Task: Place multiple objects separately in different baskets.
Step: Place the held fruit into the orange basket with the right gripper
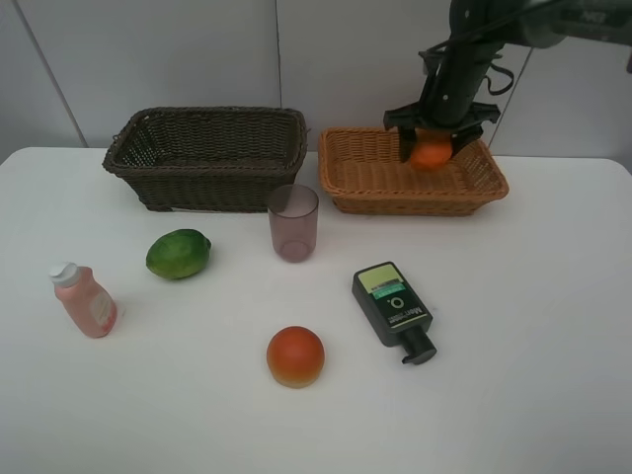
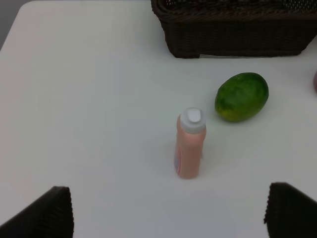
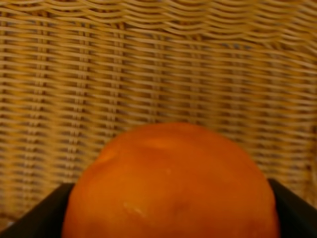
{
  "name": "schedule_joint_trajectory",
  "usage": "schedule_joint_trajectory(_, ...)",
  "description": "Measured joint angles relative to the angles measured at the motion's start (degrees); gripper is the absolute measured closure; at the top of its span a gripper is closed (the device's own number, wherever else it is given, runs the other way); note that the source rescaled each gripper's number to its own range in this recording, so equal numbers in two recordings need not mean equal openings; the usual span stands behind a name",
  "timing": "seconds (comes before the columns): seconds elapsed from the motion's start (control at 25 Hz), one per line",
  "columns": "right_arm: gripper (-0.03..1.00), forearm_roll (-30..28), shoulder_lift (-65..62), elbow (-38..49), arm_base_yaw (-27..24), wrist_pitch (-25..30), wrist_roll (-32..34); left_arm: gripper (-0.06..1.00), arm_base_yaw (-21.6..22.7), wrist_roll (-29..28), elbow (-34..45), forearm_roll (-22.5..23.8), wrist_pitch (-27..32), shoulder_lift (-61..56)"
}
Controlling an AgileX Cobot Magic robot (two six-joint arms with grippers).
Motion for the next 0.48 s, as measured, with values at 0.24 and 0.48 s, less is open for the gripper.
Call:
schedule_joint_trajectory(0.24,0.66,-0.12,3.79,0.00,0.00,-3.51,0.00,-0.06,0.00,0.00,0.00,0.00,0.00,0.00)
schedule_joint_trajectory(0.48,0.59,-0.50,3.94,0.00,0.00,-5.24,0.00,-0.06,0.00,0.00,0.00,0.00,0.00,0.00)
